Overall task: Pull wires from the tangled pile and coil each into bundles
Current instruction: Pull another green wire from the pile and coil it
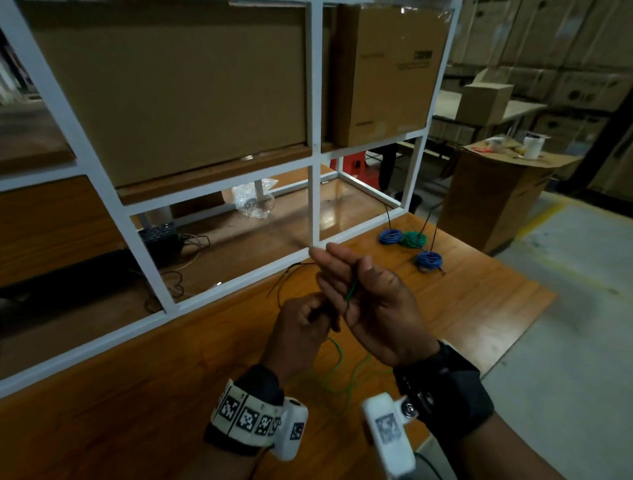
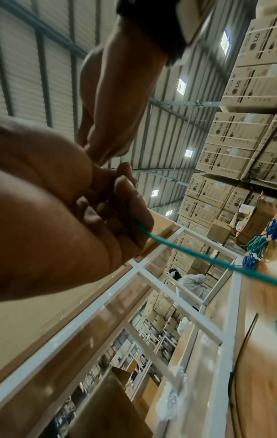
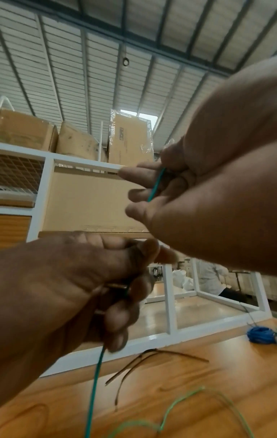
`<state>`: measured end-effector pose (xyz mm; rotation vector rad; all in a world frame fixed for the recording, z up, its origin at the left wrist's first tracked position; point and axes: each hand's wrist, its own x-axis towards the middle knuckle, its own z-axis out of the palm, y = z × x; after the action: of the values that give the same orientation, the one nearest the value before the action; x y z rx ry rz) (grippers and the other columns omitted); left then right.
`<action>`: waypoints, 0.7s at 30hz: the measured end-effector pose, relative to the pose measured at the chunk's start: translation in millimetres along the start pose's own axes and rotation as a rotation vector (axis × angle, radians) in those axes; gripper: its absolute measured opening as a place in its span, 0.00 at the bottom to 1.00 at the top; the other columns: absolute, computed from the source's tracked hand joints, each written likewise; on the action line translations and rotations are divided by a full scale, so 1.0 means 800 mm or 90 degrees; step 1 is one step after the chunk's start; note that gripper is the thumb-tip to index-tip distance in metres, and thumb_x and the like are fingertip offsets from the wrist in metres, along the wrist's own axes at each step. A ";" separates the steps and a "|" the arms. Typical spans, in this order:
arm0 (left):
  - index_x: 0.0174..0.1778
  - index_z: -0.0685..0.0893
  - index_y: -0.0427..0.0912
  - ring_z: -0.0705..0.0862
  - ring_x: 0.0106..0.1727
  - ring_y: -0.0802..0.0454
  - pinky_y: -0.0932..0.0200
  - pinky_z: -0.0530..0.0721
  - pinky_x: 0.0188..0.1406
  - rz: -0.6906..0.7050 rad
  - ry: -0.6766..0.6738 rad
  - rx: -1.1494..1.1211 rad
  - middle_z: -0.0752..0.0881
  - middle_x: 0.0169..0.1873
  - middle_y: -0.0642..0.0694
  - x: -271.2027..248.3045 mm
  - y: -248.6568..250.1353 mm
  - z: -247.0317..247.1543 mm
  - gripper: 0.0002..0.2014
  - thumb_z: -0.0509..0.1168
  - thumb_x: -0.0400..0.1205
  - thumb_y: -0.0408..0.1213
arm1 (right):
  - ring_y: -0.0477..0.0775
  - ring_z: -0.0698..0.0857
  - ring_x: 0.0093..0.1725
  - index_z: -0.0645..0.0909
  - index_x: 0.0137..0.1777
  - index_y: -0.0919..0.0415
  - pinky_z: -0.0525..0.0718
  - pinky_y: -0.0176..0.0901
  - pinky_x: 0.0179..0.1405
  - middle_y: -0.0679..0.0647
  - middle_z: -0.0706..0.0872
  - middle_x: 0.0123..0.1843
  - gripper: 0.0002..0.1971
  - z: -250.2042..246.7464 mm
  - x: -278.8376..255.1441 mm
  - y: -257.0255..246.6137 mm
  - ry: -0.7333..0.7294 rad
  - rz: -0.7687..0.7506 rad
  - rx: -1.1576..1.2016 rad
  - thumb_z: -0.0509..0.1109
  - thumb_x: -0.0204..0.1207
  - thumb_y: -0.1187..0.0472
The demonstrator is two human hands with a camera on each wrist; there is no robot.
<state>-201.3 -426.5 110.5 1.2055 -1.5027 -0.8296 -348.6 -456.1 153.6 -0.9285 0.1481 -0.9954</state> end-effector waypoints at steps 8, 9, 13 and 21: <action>0.49 0.93 0.49 0.86 0.35 0.64 0.67 0.81 0.32 -0.048 0.071 0.010 0.91 0.35 0.58 -0.012 -0.023 -0.020 0.05 0.71 0.83 0.37 | 0.49 0.71 0.85 0.78 0.78 0.65 0.70 0.43 0.84 0.52 0.83 0.79 0.19 -0.037 0.024 0.014 0.133 -0.187 -0.448 0.56 0.93 0.63; 0.49 0.92 0.48 0.86 0.33 0.64 0.65 0.81 0.30 -0.063 0.081 0.024 0.91 0.35 0.55 -0.011 -0.026 -0.028 0.04 0.73 0.82 0.37 | 0.48 0.67 0.87 0.81 0.76 0.64 0.69 0.38 0.83 0.50 0.82 0.79 0.17 -0.046 0.026 0.021 0.133 -0.194 -0.531 0.59 0.92 0.64; 0.44 0.92 0.52 0.88 0.37 0.58 0.50 0.88 0.37 -0.121 0.107 0.102 0.91 0.36 0.49 -0.007 -0.037 -0.067 0.02 0.77 0.78 0.40 | 0.35 0.59 0.87 0.87 0.69 0.59 0.62 0.20 0.77 0.43 0.81 0.74 0.14 -0.088 0.032 0.042 0.099 -0.134 -0.829 0.67 0.89 0.60; 0.45 0.93 0.49 0.88 0.47 0.60 0.51 0.89 0.49 0.028 0.083 0.190 0.91 0.41 0.58 0.016 -0.012 -0.096 0.03 0.75 0.79 0.42 | 0.53 0.91 0.56 0.86 0.56 0.50 0.85 0.65 0.63 0.52 0.94 0.48 0.14 -0.084 0.020 0.040 -0.081 0.106 -0.743 0.58 0.92 0.51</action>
<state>-124.6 -435.9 125.9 1.4104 -1.5770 -0.4985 -352.4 -502.2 92.9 -1.9910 0.7343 -0.6366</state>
